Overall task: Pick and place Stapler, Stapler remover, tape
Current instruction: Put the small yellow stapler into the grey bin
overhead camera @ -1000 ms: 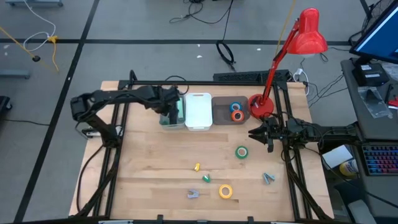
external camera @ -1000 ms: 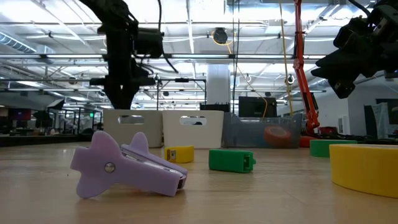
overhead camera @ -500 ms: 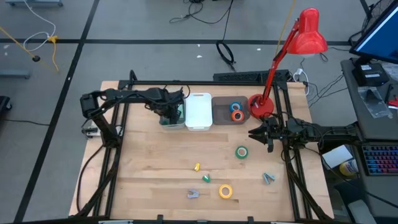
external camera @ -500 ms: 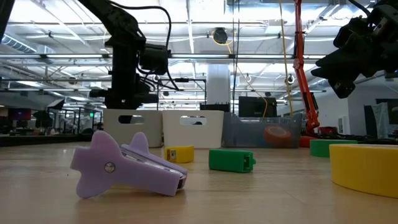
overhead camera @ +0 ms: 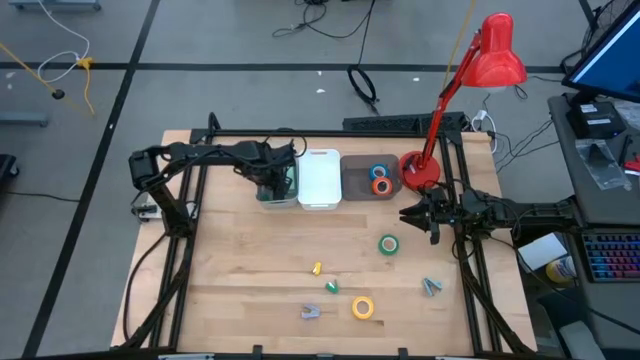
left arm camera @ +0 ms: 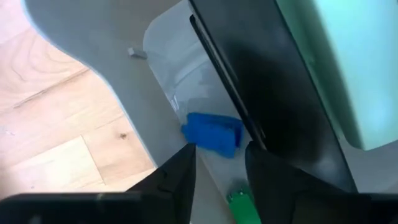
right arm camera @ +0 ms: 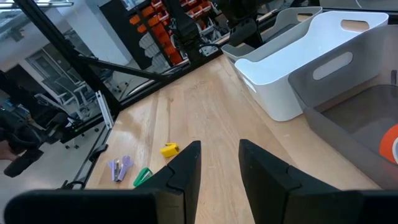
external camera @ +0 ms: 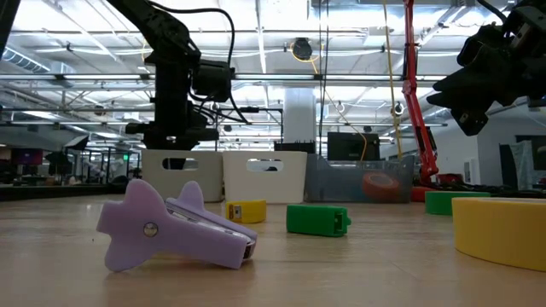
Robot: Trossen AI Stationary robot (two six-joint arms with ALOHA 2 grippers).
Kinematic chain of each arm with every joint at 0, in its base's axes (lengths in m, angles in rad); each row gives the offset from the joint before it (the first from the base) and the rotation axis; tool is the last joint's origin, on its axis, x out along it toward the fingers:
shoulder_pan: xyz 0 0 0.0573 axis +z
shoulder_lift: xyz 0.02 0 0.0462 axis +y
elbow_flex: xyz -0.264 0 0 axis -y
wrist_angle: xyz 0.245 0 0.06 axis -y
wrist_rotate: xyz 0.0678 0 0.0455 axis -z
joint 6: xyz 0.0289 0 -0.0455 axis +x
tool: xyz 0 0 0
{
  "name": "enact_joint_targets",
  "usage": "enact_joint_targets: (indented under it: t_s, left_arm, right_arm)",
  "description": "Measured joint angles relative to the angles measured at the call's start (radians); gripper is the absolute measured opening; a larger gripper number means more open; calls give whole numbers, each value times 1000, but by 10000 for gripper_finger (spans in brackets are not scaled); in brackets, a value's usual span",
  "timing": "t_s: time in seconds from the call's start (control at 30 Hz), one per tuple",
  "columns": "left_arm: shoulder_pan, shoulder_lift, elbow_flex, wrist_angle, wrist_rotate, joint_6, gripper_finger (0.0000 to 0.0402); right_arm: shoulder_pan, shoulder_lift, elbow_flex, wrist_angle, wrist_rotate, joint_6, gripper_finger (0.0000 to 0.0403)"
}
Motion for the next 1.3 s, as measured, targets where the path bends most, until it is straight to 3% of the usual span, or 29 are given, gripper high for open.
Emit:
enact_joint_targets:
  t_s: [0.33,0.6,0.83,1.3]
  left_arm:
    - [5,-61,0,2,-1,32,179]
    - [-44,-302,0,21,2,-63,179]
    - [-193,-427,0,80,-6,-33,179]
    - [-566,-351,0,360,-2,14,179]
  right_arm:
    - [0,0,0,0,0,-2,100]
    - [0,0,0,0,0,-2,100]
    - [0,0,0,3,0,-2,100]
    - [0,0,0,7,-4,-2,100]
